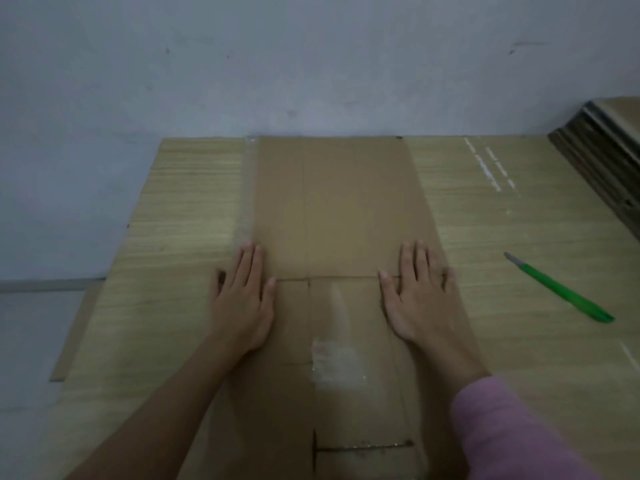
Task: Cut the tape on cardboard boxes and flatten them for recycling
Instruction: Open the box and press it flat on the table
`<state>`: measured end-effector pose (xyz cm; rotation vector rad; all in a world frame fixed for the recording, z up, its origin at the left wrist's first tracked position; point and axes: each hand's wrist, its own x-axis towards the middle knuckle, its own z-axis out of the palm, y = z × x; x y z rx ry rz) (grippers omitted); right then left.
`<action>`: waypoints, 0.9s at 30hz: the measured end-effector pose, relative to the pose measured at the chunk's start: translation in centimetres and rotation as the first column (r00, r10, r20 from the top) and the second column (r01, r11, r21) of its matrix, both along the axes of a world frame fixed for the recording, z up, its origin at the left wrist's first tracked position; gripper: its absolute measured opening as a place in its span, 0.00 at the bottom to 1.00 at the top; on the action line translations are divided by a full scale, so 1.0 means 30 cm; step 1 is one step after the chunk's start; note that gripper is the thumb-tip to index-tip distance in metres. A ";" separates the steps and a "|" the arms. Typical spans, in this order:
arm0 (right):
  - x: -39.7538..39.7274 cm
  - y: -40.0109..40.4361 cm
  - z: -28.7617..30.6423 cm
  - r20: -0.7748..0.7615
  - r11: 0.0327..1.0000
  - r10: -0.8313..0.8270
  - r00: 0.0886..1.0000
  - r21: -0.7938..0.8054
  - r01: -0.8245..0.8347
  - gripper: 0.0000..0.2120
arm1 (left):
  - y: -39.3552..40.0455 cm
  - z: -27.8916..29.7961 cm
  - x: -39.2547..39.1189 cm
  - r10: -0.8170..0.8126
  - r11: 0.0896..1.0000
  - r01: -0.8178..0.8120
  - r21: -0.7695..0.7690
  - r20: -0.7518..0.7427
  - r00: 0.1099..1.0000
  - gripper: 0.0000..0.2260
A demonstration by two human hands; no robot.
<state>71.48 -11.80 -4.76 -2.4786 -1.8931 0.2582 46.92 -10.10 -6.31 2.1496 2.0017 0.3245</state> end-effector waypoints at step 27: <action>0.069 0.031 0.130 -0.307 0.895 -0.422 0.853 0.008 0.445 0.43 | 0.090 0.131 -0.044 0.349 0.936 -0.246 -0.251 0.744 0.570 0.30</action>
